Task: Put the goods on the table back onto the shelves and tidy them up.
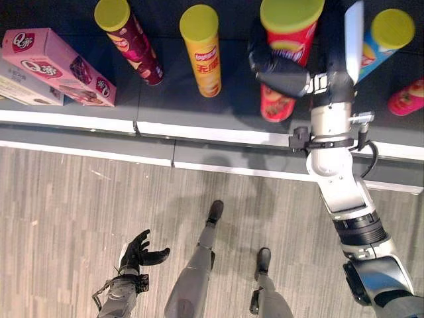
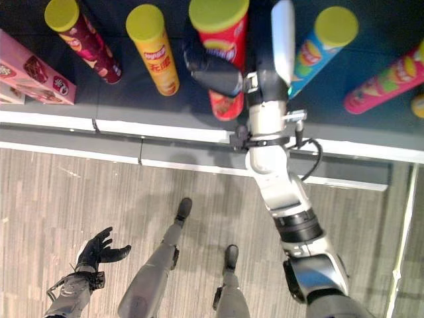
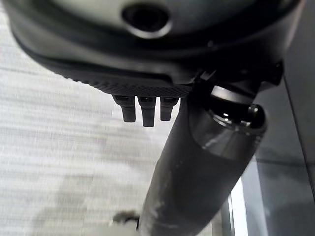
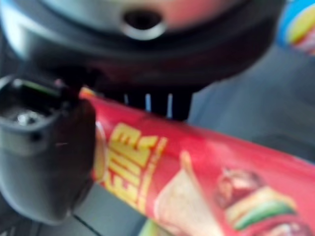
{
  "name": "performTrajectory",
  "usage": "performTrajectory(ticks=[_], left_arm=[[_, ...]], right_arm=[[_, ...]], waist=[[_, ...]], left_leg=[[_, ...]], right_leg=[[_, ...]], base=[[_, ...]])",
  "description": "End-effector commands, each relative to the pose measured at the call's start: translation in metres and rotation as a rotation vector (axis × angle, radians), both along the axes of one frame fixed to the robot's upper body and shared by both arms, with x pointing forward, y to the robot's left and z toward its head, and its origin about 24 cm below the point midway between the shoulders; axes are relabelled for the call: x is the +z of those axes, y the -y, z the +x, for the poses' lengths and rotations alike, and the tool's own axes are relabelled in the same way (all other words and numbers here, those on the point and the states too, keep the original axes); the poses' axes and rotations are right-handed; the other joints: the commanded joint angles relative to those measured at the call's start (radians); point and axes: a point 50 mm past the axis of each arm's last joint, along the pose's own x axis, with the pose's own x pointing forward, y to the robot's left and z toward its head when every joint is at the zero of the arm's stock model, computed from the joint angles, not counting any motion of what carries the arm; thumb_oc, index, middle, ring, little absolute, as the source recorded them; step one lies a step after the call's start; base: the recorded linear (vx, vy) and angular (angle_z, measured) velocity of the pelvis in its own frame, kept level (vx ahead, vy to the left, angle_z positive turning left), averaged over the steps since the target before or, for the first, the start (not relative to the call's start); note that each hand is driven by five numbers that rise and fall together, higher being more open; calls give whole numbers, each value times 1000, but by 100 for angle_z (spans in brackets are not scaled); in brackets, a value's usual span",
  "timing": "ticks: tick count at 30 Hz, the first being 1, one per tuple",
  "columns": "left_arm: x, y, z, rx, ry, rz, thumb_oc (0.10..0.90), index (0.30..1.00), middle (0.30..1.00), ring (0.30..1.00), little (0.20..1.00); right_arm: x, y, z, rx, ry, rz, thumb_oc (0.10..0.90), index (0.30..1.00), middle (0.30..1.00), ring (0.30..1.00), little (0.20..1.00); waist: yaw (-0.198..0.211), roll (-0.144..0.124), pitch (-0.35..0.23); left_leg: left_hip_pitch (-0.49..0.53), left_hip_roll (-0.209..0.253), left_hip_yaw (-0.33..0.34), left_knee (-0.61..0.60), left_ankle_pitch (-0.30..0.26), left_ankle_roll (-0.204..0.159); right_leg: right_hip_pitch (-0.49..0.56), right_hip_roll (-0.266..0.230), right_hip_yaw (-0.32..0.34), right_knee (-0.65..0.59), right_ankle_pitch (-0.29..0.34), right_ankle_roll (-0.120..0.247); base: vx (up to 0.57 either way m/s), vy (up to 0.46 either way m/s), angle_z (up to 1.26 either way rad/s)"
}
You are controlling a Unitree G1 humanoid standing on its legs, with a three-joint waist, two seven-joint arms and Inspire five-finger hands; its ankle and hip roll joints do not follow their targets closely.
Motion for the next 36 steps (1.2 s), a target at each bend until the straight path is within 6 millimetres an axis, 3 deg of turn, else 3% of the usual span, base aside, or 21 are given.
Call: performTrajectory(ticks=[1, 7, 15, 36], left_arm=[[14, -27, -2, 45, 52, 89, 800, 900, 900, 900, 900], [12, -25, -1, 32, 45, 96, 800, 900, 900, 900, 900], [15, -19, 6, 12, 62, 97, 800, 900, 900, 900, 900], [21, -9, 14, 4, 117, 101, 800, 900, 900, 900, 900]], right_arm=[[58, 2, -41, -44, 413, 59, 400, 300, 300, 300, 300], [62, 8, -47, -110, 476, 96, 400, 300, 300, 300, 300], [57, 7, -50, -73, 477, 141, 400, 300, 300, 300, 300], [40, 17, -41, -102, 442, 289, 400, 300, 300, 300, 300]], waist=[[25, 2, -44], [40, 16, -44], [38, 20, -28], [36, 37, -17]], left_leg=[[-26, 59, 20, 172, -212, -61], [-65, 44, 12, 171, -207, -65], [-107, 33, 8, 171, -203, -64], [-175, 0, 16, 163, -200, -57]], right_leg=[[-53, -51, -14, 126, 14, 40], [-61, -59, -36, 107, 12, 44], [-76, -69, -51, 86, 17, 49], [-101, -93, -72, 42, 37, 61]], base=[[3, -25, 15], [9, -17, 12], [3, -2, 4], [3, 5, 2]])
